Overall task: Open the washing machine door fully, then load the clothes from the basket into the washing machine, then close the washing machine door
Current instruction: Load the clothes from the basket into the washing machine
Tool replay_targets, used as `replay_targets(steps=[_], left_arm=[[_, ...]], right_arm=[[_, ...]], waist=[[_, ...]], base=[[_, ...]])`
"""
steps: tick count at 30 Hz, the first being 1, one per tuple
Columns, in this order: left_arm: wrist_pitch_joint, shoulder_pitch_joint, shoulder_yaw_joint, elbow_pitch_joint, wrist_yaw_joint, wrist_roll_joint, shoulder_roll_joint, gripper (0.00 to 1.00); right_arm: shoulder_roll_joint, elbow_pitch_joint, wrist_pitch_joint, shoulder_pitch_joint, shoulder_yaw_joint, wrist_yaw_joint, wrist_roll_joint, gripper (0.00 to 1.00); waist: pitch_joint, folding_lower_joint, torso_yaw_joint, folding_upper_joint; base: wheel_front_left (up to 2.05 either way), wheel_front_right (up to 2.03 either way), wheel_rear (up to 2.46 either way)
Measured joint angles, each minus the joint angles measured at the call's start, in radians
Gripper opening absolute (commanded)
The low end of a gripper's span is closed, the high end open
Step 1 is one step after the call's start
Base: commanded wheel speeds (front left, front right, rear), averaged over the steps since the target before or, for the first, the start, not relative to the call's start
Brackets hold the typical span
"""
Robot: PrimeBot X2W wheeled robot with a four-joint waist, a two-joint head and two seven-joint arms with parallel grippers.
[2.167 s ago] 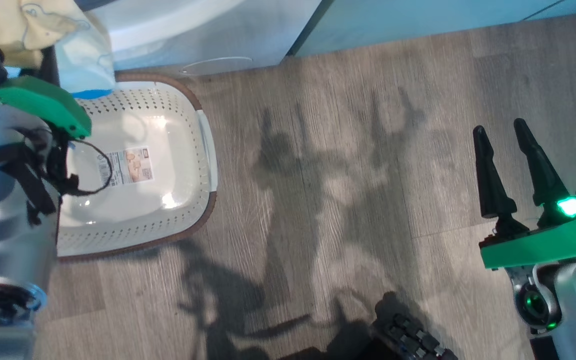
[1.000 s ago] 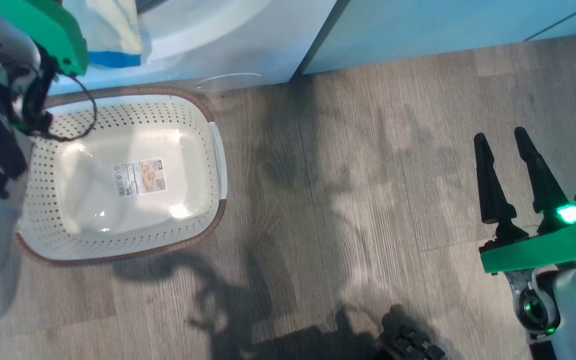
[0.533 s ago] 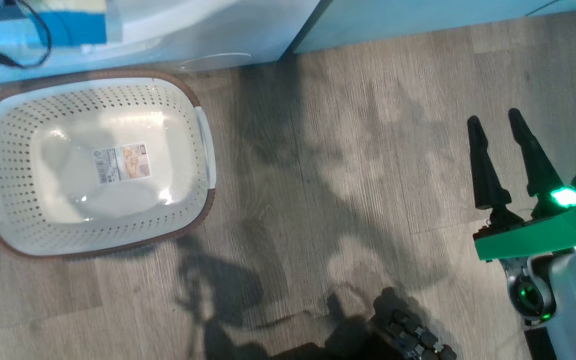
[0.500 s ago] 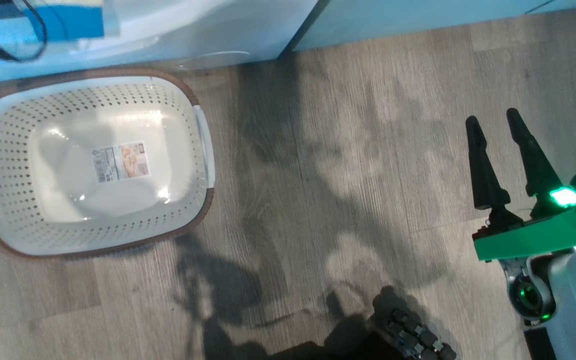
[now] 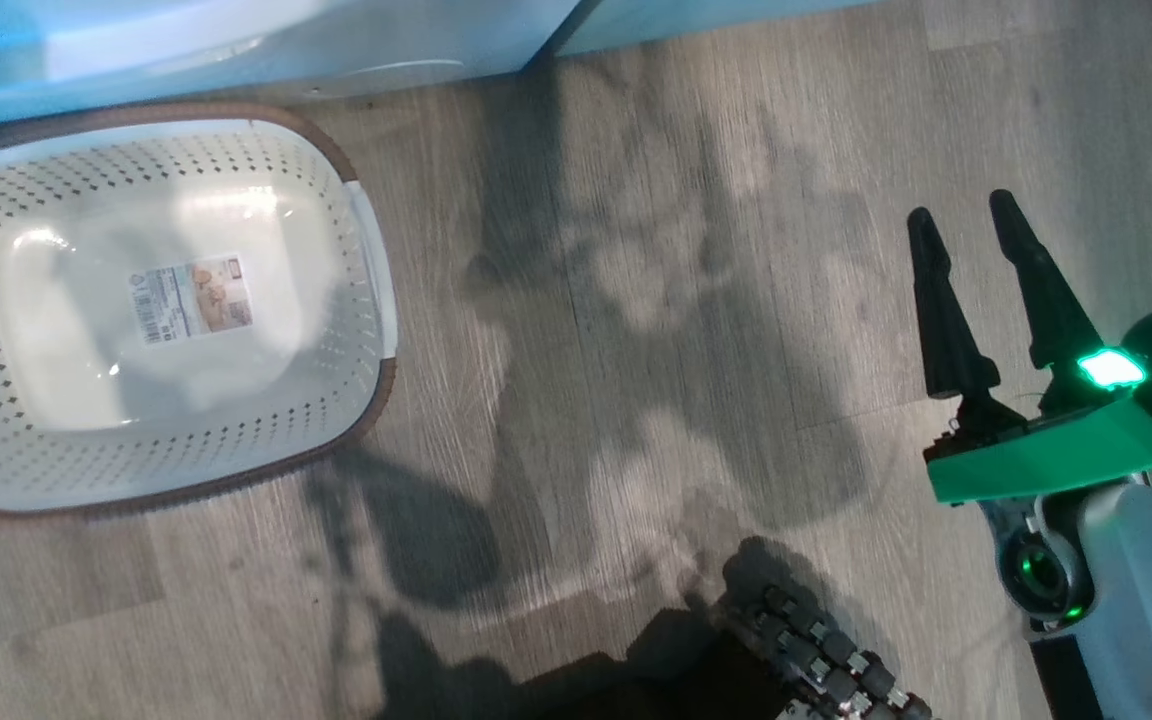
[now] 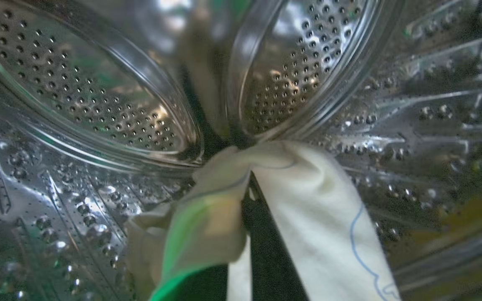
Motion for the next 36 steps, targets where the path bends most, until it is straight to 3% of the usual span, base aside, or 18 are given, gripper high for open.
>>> replay_targets(steps=[8, 15, 21, 32, 34, 35, 36], left_arm=[[-0.178, -0.124, -0.003, 0.121, 0.032, 0.012, 0.0, 0.0], [-0.29, -0.204, -0.014, 0.177, 0.008, 0.012, -0.012, 0.0], [-0.322, -0.244, -0.016, 0.192, -0.012, 0.011, -0.022, 0.0], [-0.326, -0.265, -0.022, 0.36, -0.027, -0.003, -0.028, 0.01], [-0.316, -0.279, -0.023, 0.394, -0.028, -0.003, -0.028, 0.55], [-0.304, -0.286, -0.025, 0.407, -0.029, -0.003, -0.028, 0.88], [-0.29, -0.293, -0.026, 0.418, -0.031, -0.005, -0.029, 1.0]], right_arm=[[0.001, 0.001, 0.0, -0.027, 0.004, 0.0, 0.007, 1.0], [0.002, 0.001, 0.0, -0.037, 0.011, 0.0, 0.007, 1.0], [0.005, 0.001, 0.0, -0.038, 0.014, 0.0, 0.007, 1.0], [0.006, 0.006, 0.0, -0.071, 0.027, 0.0, 0.01, 1.0], [0.007, 0.006, 0.0, -0.074, 0.027, 0.0, 0.01, 1.0], [0.007, 0.007, 0.0, -0.074, 0.028, 0.0, 0.01, 1.0], [0.007, 0.007, 0.0, -0.074, 0.029, 0.0, 0.01, 1.0]], waist=[[0.028, 0.0, -0.014, 0.0], [0.047, 0.0, -0.019, 0.0], [0.068, -0.0001, -0.023, 0.0], [0.093, -0.0001, -0.029, 0.0], [0.091, -0.0001, -0.027, 0.0], [0.09, -0.0001, -0.026, 0.0], [0.088, -0.0001, -0.026, 0.0]], base=[[0.0, 0.0, 0.0], [0.0, 0.0, 0.0], [0.0, 0.0, 0.0], [0.0, 0.0, 0.0], [0.0, 0.0, 0.0], [0.0, 0.0, 0.0], [0.0, 0.0, 0.0]])
